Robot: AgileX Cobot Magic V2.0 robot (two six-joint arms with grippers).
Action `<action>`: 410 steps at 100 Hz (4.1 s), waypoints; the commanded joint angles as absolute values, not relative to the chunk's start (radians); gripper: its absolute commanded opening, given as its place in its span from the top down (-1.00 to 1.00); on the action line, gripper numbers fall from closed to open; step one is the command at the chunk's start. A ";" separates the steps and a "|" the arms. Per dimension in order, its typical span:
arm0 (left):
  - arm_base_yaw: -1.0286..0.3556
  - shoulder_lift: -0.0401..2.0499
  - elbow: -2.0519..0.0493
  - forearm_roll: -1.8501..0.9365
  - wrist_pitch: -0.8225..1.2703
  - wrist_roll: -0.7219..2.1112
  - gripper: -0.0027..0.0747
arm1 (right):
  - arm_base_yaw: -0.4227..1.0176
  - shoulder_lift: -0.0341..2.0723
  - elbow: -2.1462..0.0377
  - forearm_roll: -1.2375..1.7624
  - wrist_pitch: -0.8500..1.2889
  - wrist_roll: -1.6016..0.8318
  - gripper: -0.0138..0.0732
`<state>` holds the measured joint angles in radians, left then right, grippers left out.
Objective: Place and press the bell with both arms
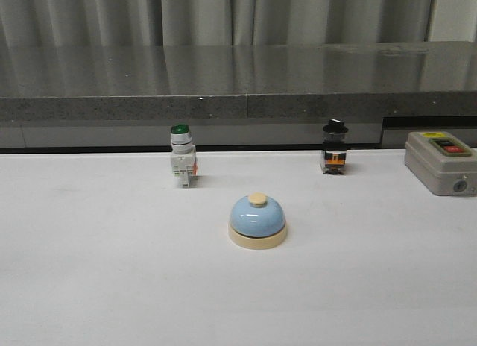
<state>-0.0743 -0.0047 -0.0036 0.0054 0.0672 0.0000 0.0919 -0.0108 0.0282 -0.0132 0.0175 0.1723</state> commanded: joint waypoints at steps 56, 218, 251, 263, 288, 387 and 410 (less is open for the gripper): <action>-0.073 -0.037 0.053 0.006 -0.017 -0.011 0.99 | 0.088 0.369 -0.439 -0.012 0.387 0.165 0.83; -0.073 -0.037 0.053 0.006 -0.017 -0.011 0.99 | 0.088 0.857 -0.697 -0.012 0.529 0.165 0.83; -0.073 -0.037 0.053 0.006 -0.017 -0.011 0.99 | 0.090 0.857 -0.697 -0.012 0.530 0.165 0.83; -0.073 -0.037 0.053 0.006 -0.017 -0.011 0.99 | 0.089 0.857 -0.697 -0.012 0.530 0.165 0.74; -0.073 -0.037 0.053 0.006 -0.017 -0.011 0.99 | 0.094 0.857 -0.697 -0.012 0.530 0.165 0.66; -0.073 -0.037 0.053 0.006 -0.017 -0.011 0.99 | 0.534 1.534 -1.108 -0.012 0.423 0.165 0.67; -0.073 -0.037 0.053 0.006 -0.017 -0.011 0.99 | 0.599 1.696 -1.203 -0.012 0.429 0.165 0.67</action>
